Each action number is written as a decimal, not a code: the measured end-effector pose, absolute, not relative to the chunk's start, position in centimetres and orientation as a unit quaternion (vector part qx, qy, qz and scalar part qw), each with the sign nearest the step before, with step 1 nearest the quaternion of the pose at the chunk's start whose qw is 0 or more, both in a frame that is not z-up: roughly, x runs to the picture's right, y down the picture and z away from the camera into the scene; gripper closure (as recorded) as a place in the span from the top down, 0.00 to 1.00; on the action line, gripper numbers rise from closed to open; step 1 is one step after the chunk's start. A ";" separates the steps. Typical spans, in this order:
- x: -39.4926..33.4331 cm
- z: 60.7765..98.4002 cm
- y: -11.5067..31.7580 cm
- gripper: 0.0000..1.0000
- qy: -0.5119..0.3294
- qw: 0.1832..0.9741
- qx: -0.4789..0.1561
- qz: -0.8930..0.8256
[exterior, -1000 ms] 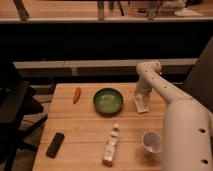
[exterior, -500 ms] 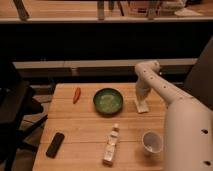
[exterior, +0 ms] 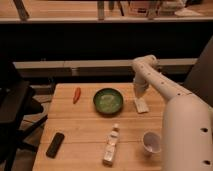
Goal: Place the white sponge in the ceramic bowl
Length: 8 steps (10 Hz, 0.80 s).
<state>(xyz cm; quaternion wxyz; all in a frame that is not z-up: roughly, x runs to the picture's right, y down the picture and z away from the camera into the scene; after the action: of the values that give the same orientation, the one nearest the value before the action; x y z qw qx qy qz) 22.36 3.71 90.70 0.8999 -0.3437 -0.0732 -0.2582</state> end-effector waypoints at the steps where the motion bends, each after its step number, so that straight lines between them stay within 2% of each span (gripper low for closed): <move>1: 22.9 90.9 4.1 0.24 -0.070 0.900 -0.348 -0.252; 6: 26.5 91.0 6.0 0.72 -0.069 0.893 -0.361 -0.260; 7: 26.1 91.1 6.3 0.79 -0.070 0.891 -0.363 -0.265; 8: 26.0 91.2 6.3 0.80 -0.069 0.892 -0.360 -0.266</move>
<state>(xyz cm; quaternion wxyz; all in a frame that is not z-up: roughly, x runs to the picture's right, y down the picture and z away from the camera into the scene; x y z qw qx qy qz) 25.96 6.35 91.15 0.8916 -0.3598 -0.0690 -0.2660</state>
